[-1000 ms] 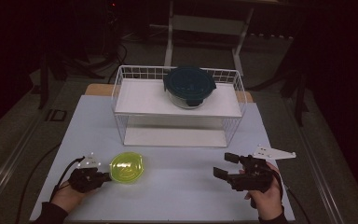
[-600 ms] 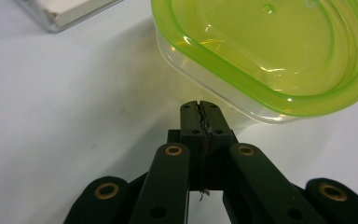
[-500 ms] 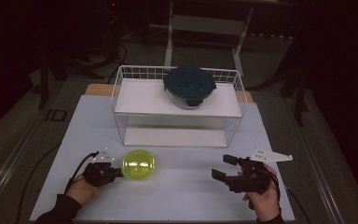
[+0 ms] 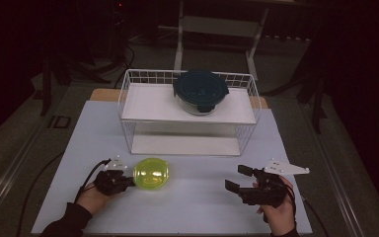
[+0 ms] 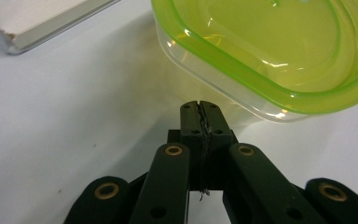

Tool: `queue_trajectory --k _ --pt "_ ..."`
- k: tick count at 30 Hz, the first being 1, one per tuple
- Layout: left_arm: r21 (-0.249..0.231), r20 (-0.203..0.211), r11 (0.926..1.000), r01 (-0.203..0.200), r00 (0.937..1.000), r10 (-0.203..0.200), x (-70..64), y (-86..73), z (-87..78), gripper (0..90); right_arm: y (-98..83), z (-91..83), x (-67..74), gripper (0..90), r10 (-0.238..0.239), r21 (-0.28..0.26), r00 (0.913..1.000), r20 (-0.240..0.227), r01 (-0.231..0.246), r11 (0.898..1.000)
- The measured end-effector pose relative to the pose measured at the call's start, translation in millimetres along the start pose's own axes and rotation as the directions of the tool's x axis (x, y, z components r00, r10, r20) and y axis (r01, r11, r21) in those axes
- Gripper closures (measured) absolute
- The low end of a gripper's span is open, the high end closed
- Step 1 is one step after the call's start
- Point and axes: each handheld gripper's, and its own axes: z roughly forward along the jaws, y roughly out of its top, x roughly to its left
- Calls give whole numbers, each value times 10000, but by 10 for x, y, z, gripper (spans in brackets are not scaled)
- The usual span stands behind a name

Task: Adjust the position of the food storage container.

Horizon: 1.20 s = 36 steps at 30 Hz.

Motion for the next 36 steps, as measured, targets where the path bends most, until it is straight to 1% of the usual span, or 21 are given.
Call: queue_trajectory --k 1,2,6,9,13,15,22,26,27,30,33,35,36 --pt "13 -12 10000 -75 10000 75 -4 7 7 885 -1 -2 -1 186 -6 -19 10000 22 6 10000" --pt "3 45 10000 -47 10000 47 -13 14 18 885 -2 -4 -3 185 -9 -39 10000 24 9 10000" --pt "20 55 9999 -152 9999 152 -34 49 44 886 -7 -8 -3 185 -34 -54 10000 43 35 10000" --pt "-15 130 9999 -101 9999 102 -46 77 73 886 -16 -1 -7 185 -27 -33 10000 66 28 10000" --pt "29 216 9998 -180 9996 180 -73 130 130 885 -25 10 -12 186 -11 5 10000 69 11 10000" --pt "45 229 9995 -297 9993 296 -99 162 158 885 -28 16 -17 185 -18 22 10000 72 17 10000" --pt "3 496 9989 -470 9977 469 -170 266 275 885 -46 39 -26 186 24 77 10000 45 -24 10000" --pt "63 513 9978 -655 9966 650 -218 327 340 886 -58 53 -30 185 54 108 10000 -16 -54 9999" --pt "52 599 9978 -660 9960 656 -225 342 351 886 -60 55 -27 185 45 128 10000 -14 -45 9999" --pt "30 663 9972 -743 9951 740 -259 381 390 885 -60 57 -26 185 42 133 10000 -19 -41 9999" --pt "58 665 9962 -868 9941 862 -282 415 432 886 -55 53 -24 186 42 102 10000 -21 -42 9999" --pt "84 664 9962 -870 9941 863 -291 436 454 885 -55 53 -25 185 41 102 10000 -14 -40 9999" --pt "69 591 9960 -892 9943 886 -296 443 465 885 -56 53 -26 185 51 106 10000 -20 -51 9999"
